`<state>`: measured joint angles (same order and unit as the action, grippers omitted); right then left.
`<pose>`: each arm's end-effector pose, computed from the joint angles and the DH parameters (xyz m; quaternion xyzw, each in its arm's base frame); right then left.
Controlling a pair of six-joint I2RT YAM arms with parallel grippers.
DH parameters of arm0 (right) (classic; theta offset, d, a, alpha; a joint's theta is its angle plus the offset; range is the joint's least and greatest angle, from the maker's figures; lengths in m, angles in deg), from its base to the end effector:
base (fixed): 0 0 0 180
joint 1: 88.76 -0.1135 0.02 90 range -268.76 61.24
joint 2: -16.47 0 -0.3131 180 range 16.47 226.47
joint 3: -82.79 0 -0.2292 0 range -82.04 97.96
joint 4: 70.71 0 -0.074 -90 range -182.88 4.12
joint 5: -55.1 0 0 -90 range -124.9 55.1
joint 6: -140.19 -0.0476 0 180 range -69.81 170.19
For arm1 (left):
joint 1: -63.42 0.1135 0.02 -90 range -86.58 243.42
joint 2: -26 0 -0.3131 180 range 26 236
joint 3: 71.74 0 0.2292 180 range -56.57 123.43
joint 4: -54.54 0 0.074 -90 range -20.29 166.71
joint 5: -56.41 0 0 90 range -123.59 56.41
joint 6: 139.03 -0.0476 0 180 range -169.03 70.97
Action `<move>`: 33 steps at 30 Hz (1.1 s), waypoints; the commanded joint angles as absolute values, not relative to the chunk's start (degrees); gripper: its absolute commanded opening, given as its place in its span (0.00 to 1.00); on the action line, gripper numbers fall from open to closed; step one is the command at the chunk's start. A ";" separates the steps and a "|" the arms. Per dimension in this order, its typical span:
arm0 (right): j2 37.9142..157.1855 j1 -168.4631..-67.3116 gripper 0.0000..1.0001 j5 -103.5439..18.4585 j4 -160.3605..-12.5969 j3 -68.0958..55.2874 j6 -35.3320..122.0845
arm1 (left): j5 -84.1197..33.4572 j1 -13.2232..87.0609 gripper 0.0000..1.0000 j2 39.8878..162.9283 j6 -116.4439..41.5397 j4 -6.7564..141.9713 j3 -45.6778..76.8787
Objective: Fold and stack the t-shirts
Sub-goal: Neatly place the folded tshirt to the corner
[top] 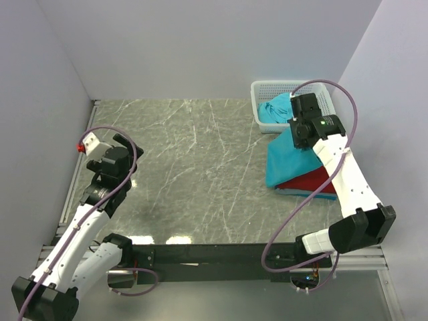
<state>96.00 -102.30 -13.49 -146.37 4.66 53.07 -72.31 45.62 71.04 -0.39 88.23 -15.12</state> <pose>0.2430 0.0406 0.4136 -0.0753 0.9315 -0.1468 0.3242 0.1293 -0.0102 0.3392 -0.3866 0.7053 -0.0586 0.5914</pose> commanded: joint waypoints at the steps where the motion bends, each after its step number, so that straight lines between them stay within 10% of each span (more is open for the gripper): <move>1: 95.30 -98.62 0.00 -13.64 -144.25 2.96 54.85 | -73.85 45.93 0.99 71.79 0.01 87.82 -14.20; 33: 105.76 -81.91 0.00 -10.12 -128.25 -8.83 55.30 | -75.96 47.25 0.99 71.88 -0.08 87.73 -15.08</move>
<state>105.37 -82.70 -11.96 -131.38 -8.48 56.17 -74.98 46.95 71.65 -0.24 88.10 -15.42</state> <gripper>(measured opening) 0.167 0.995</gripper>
